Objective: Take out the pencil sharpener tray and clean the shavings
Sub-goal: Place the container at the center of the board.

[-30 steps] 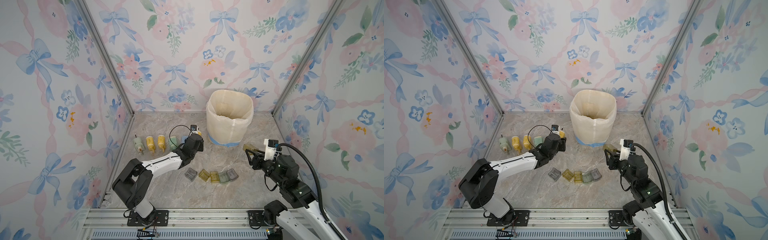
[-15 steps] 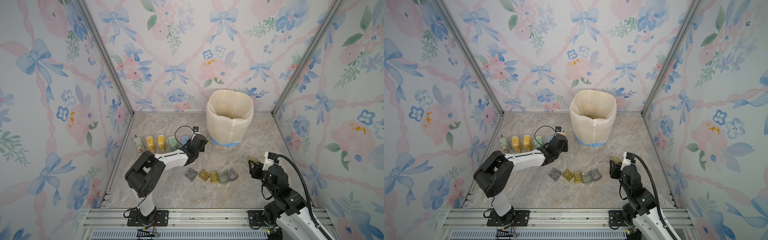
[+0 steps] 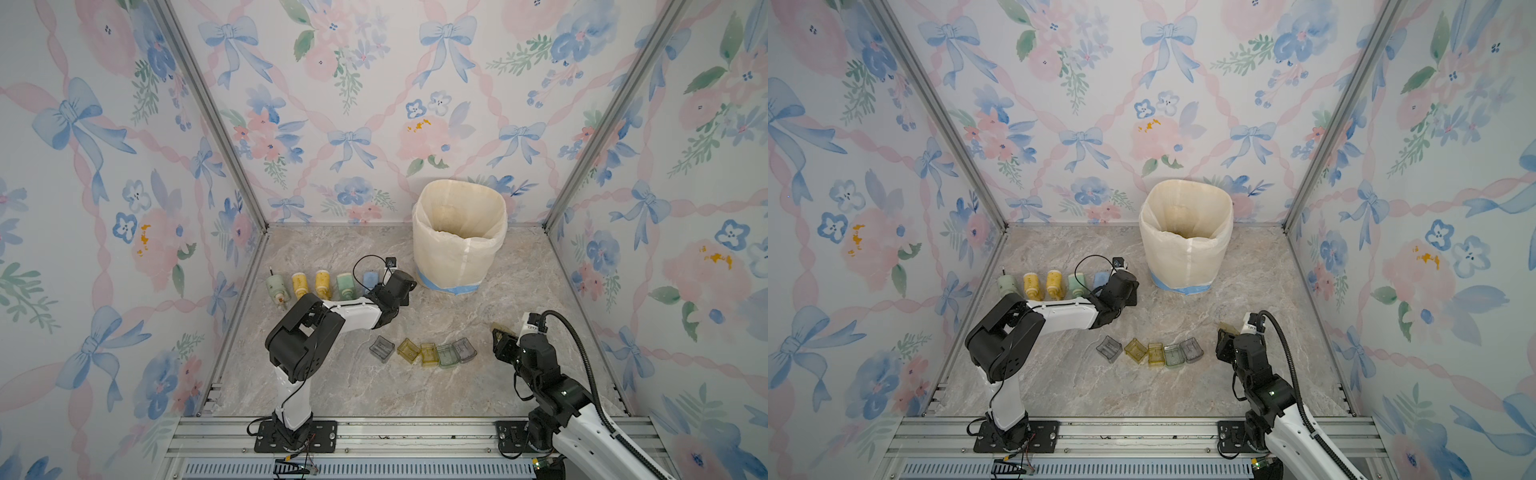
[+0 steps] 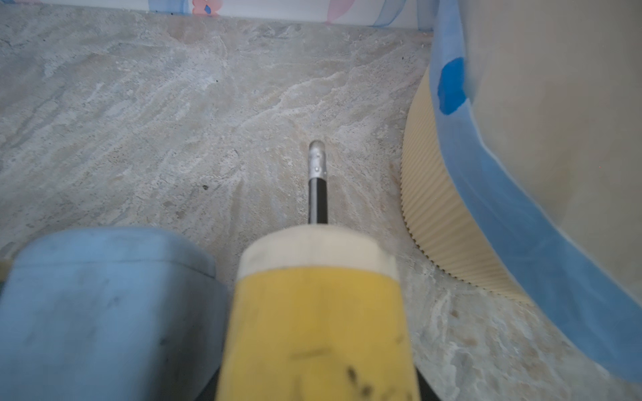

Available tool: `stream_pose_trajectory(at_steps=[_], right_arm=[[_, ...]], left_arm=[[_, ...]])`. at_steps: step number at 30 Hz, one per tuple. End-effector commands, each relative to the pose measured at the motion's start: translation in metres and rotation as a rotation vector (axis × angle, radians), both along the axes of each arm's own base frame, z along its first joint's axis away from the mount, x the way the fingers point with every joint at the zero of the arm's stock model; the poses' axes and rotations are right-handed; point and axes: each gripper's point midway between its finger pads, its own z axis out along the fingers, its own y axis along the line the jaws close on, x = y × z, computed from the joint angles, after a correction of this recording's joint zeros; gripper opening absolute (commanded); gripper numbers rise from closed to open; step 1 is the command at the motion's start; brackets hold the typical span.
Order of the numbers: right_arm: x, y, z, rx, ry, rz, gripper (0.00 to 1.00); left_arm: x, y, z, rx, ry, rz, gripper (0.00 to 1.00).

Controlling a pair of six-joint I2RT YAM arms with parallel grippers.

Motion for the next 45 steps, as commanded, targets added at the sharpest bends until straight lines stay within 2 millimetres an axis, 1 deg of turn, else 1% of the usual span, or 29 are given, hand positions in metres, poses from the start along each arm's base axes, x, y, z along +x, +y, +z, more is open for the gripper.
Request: stream_pose_trajectory(at_steps=[1,5,8,12,15,16,17,18,21,25,26,31,34,35,39,45], right_arm=[[0.008,0.007,-0.001,0.041,-0.026,-0.01,0.48],[0.013,0.013,-0.01,0.071,-0.021,-0.016,0.47],[0.018,0.013,-0.014,0.048,-0.016,-0.024,0.47],[0.02,0.015,-0.025,0.012,0.017,-0.013,0.47],[0.018,0.014,-0.032,0.005,0.031,-0.014,0.47],[0.018,0.014,-0.034,0.004,0.031,-0.015,0.48],[0.018,0.014,-0.034,0.002,0.03,-0.015,0.49],[0.018,0.013,-0.034,-0.002,0.031,-0.017,0.49],[0.019,0.013,-0.034,-0.005,0.028,-0.019,0.5],[0.022,0.016,-0.037,-0.008,0.042,-0.015,0.5],[0.023,0.017,-0.04,-0.008,0.049,-0.012,0.51],[0.027,0.022,-0.048,0.001,0.07,-0.007,0.52],[0.028,0.024,-0.052,-0.001,0.082,-0.005,0.53],[0.028,0.024,-0.053,0.0,0.085,-0.002,0.53],[0.03,0.028,-0.053,0.009,0.085,0.008,0.54],[0.029,0.029,-0.051,0.004,0.087,0.013,0.56]], left_arm=[[0.011,-0.005,0.007,-0.048,-0.024,0.02,0.0],[0.014,-0.002,-0.003,-0.069,0.003,0.029,0.0],[0.014,-0.003,-0.01,-0.076,0.018,0.031,0.0],[0.015,-0.005,-0.015,-0.078,0.028,0.03,0.0],[0.015,-0.007,-0.017,-0.075,0.03,0.025,0.03],[0.014,-0.006,-0.016,-0.077,0.03,0.024,0.07],[0.014,-0.007,-0.016,-0.077,0.031,0.022,0.15],[0.012,-0.008,-0.016,-0.076,0.033,0.016,0.19],[0.011,-0.006,-0.015,-0.071,0.03,0.016,0.27],[0.009,-0.006,-0.015,-0.073,0.032,0.013,0.34],[0.009,-0.006,-0.014,-0.072,0.031,0.013,0.39],[0.006,-0.006,-0.012,-0.068,0.028,0.013,0.46],[0.004,-0.007,-0.011,-0.07,0.028,0.006,0.52],[0.003,-0.007,-0.011,-0.069,0.028,0.004,0.56],[0.002,-0.009,-0.009,-0.065,0.025,-0.004,0.63],[0.001,-0.011,-0.002,-0.073,0.012,-0.007,0.66]])
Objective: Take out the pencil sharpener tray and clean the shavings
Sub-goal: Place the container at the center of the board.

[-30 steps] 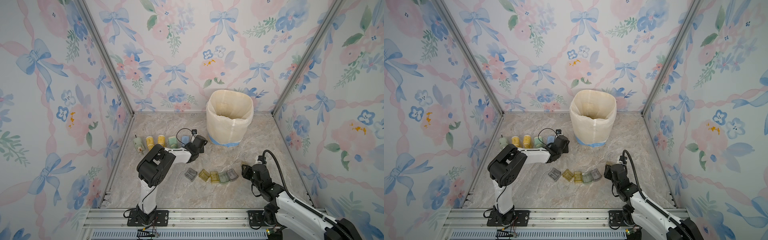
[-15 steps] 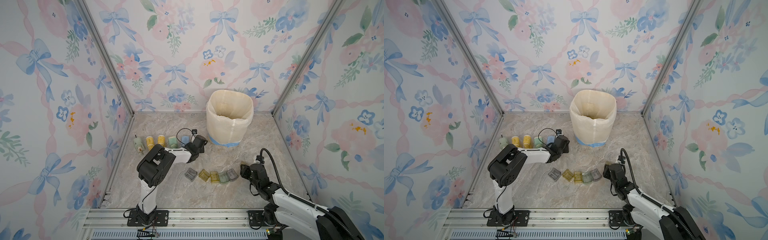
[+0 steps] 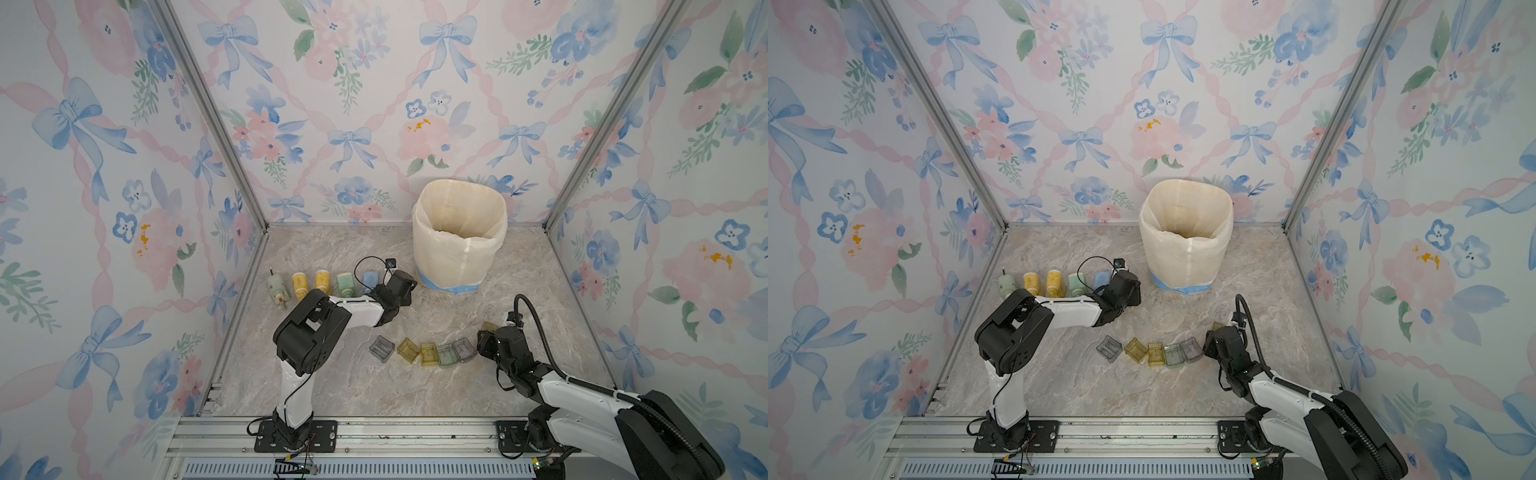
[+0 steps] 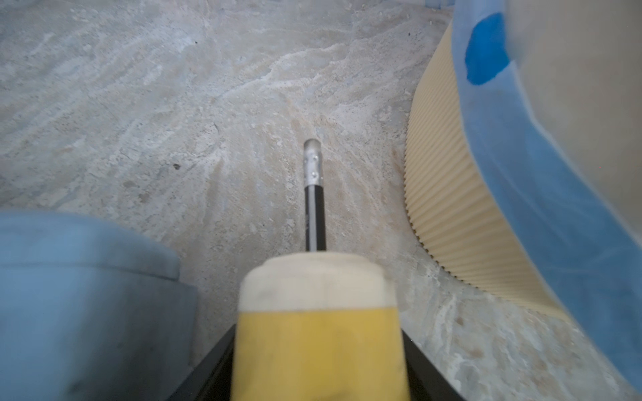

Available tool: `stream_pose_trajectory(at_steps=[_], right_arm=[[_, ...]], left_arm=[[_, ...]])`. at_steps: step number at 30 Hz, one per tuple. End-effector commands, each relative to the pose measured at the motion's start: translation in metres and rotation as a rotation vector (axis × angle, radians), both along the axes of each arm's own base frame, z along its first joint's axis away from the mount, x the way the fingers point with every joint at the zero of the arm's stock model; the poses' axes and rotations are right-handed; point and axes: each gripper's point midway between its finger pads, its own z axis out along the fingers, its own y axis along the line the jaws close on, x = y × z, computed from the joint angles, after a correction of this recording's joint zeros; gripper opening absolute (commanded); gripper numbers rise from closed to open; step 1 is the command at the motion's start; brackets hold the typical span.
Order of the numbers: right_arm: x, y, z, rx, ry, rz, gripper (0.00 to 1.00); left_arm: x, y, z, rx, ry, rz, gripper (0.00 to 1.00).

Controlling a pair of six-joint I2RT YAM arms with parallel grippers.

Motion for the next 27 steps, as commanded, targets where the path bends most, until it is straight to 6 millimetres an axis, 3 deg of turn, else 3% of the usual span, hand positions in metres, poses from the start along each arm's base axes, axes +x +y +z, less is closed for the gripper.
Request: stream_pose_trajectory(at_steps=[1,9,13,22,27], right_arm=[[0.005,0.006,0.009,0.014,-0.023,0.012,0.57],[-0.002,0.004,0.014,0.017,-0.016,0.01,0.74],[-0.004,0.001,0.02,0.026,-0.023,0.003,0.77],[0.0,-0.018,0.043,0.038,-0.021,-0.077,0.73],[0.009,-0.016,0.039,0.012,0.062,-0.062,0.7]], left_arm=[[-0.002,-0.002,0.016,-0.02,-0.034,-0.004,0.66],[-0.004,-0.008,0.035,-0.037,-0.066,-0.02,0.67],[-0.006,-0.011,0.044,-0.046,-0.081,-0.03,0.67],[-0.01,-0.011,0.063,-0.061,-0.112,-0.038,0.68],[-0.012,-0.011,0.069,-0.067,-0.121,-0.045,0.68]])
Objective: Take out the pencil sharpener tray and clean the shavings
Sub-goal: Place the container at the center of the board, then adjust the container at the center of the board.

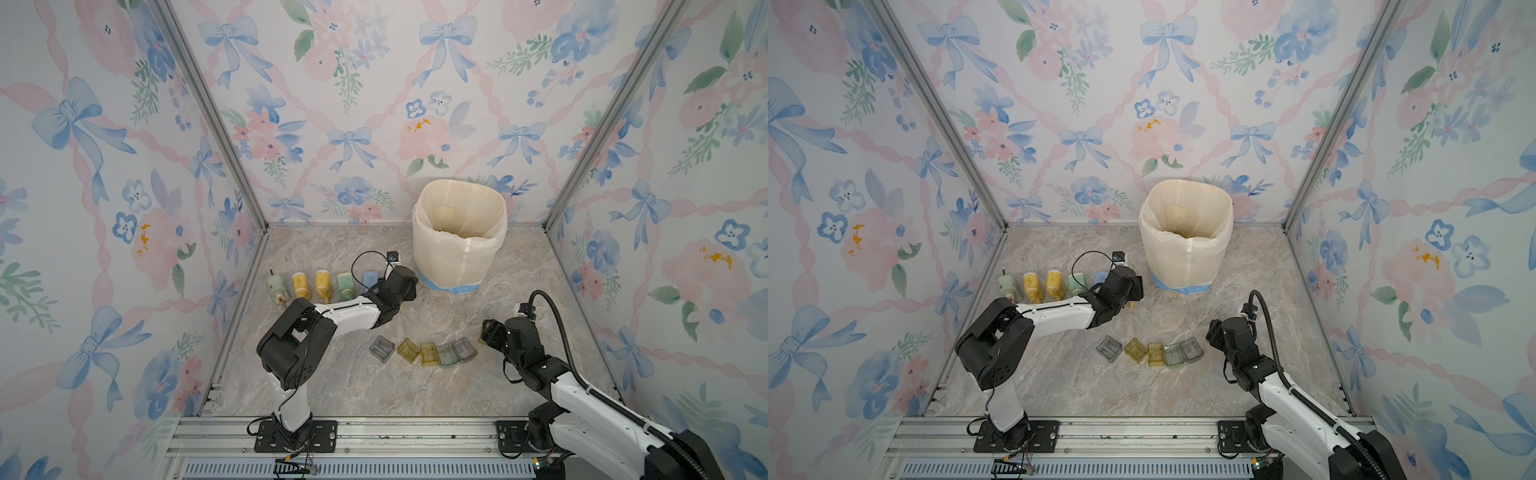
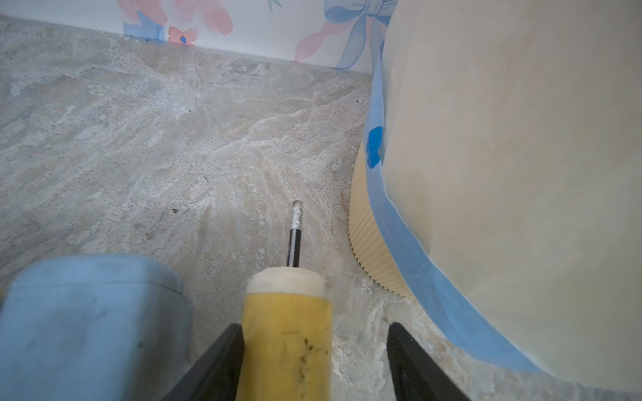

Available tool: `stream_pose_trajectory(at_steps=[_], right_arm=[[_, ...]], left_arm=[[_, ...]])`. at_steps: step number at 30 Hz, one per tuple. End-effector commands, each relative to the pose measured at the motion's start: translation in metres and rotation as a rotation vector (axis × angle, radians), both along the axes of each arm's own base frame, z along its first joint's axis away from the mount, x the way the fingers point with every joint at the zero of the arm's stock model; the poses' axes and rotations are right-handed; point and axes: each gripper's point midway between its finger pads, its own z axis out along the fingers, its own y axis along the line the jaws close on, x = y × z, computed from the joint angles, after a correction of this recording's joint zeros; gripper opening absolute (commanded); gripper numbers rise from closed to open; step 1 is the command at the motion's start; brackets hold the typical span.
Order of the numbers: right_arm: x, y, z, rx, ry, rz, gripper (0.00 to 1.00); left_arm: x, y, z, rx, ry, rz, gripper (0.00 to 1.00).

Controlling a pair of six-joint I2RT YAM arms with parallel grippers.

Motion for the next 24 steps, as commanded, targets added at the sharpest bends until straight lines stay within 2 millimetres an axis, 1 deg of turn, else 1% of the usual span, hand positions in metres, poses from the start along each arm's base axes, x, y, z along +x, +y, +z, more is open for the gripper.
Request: stream_pose_trajectory(at_steps=[1,4,7,12,15,18,21,24], right_arm=[[0.0,0.001,-0.01,-0.019,0.081,0.022,0.68],[0.005,0.002,-0.014,-0.009,0.097,0.021,0.61],[0.009,-0.001,-0.015,0.002,0.113,0.008,0.51],[0.008,-0.003,-0.024,-0.022,0.18,0.015,0.39],[0.006,-0.001,-0.033,-0.022,0.215,0.028,0.35],[0.005,0.003,-0.042,-0.02,0.262,0.046,0.27],[0.001,0.004,-0.051,-0.023,0.308,0.056,0.25],[-0.003,0.006,-0.053,-0.022,0.328,0.067,0.24]], left_arm=[[-0.004,0.002,0.012,0.004,-0.031,-0.008,0.68],[-0.007,0.005,0.016,0.006,-0.037,-0.007,0.69],[-0.009,0.007,0.02,0.007,-0.045,-0.005,0.69],[-0.013,0.011,0.024,0.006,-0.052,-0.005,0.69],[-0.014,0.012,0.027,0.004,-0.056,-0.007,0.69],[-0.016,0.013,0.03,0.001,-0.061,-0.009,0.69],[-0.017,0.015,0.033,0.001,-0.067,-0.011,0.69],[-0.02,0.018,0.039,-0.001,-0.079,-0.009,0.7]])
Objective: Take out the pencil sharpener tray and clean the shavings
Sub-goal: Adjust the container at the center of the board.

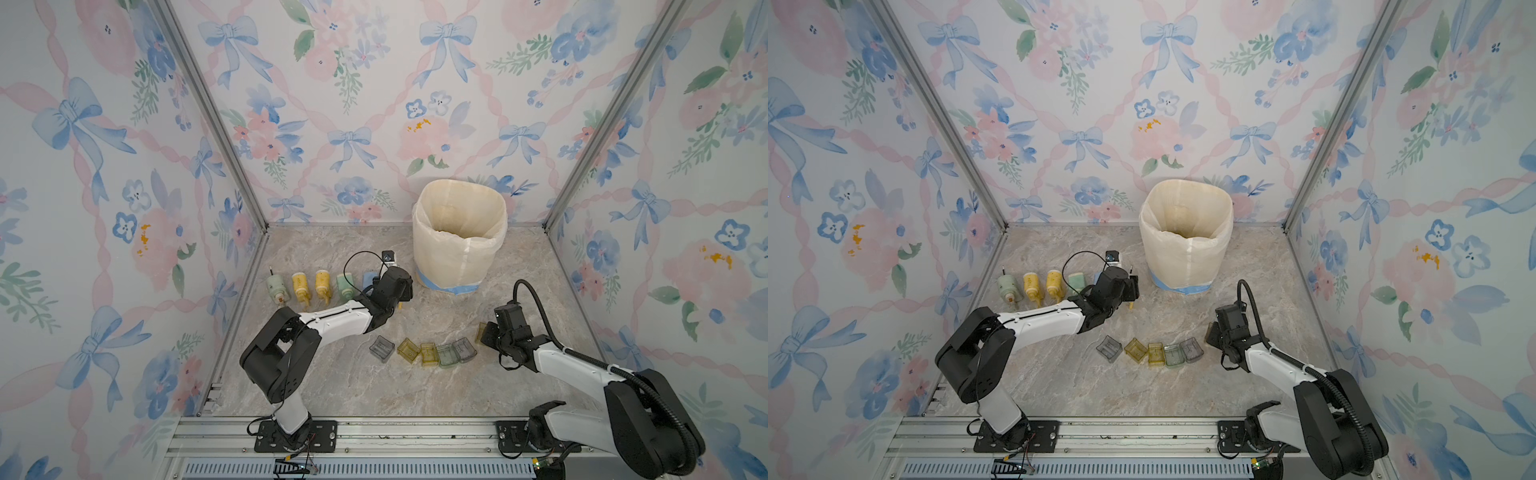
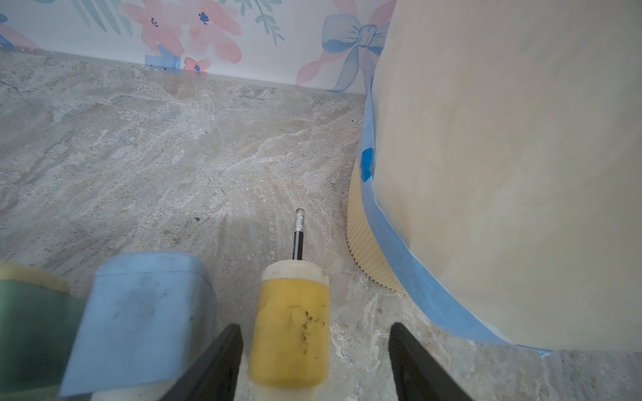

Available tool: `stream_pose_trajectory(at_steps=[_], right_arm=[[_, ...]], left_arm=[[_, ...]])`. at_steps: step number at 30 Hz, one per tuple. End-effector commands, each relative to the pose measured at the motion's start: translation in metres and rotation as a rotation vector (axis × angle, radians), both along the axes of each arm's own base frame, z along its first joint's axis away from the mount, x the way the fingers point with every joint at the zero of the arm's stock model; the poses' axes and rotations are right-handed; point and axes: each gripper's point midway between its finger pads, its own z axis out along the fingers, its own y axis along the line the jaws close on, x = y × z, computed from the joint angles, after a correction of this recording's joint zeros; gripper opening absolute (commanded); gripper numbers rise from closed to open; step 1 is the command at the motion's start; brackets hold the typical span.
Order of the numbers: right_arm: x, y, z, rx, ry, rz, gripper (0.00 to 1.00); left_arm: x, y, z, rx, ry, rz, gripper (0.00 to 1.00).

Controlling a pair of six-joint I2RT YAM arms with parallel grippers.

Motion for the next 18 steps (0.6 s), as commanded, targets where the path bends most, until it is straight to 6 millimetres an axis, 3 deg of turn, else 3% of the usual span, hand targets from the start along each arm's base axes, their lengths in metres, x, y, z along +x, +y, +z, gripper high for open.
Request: stream_pose_trajectory(at_steps=[1,12,18], right_arm=[[-0.004,0.002,0.0,0.006,0.04,0.017,0.23],[-0.016,0.007,0.012,-0.107,0.125,0.063,0.19],[-0.031,0.008,0.001,-0.167,0.217,0.078,0.19]], left_arm=[[-0.006,0.005,0.017,0.002,-0.042,-0.002,0.7],[-0.016,0.016,0.048,-0.012,-0.098,-0.002,0.72],[-0.023,0.022,0.058,-0.017,-0.115,0.0,0.73]])
